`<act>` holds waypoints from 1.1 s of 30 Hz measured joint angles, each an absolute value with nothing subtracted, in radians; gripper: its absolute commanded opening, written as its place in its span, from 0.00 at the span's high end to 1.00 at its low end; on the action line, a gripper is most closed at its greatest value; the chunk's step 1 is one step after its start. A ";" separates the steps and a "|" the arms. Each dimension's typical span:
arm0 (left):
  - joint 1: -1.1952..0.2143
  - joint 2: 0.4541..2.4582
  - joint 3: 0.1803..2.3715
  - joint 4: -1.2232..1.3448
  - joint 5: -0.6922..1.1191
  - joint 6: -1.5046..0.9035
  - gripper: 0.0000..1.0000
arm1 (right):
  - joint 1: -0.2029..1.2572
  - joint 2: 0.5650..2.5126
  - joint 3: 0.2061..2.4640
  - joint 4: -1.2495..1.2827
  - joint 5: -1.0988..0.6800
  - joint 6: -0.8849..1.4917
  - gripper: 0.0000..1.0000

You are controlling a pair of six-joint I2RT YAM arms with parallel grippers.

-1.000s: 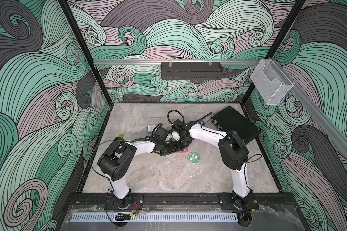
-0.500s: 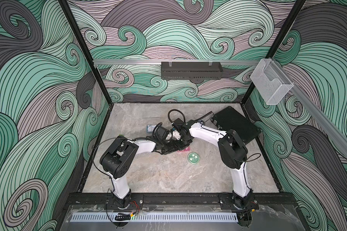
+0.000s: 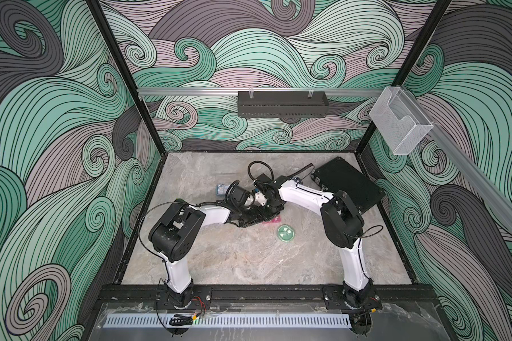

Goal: Close pillboxes
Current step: Close the lid on the pillbox.

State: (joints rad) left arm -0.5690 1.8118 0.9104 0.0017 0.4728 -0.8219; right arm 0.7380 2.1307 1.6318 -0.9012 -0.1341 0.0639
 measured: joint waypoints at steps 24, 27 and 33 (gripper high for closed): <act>-0.561 1.830 0.914 0.043 0.497 -0.842 0.91 | 0.732 2.139 1.649 -0.920 -0.111 0.090 0.76; -0.569 1.821 0.914 0.035 0.470 -0.841 0.85 | 0.731 2.118 1.630 -0.899 -0.108 0.090 0.74; -0.592 1.781 0.907 -0.026 0.406 -0.838 0.78 | 0.722 2.056 1.571 -0.878 -0.113 0.091 0.64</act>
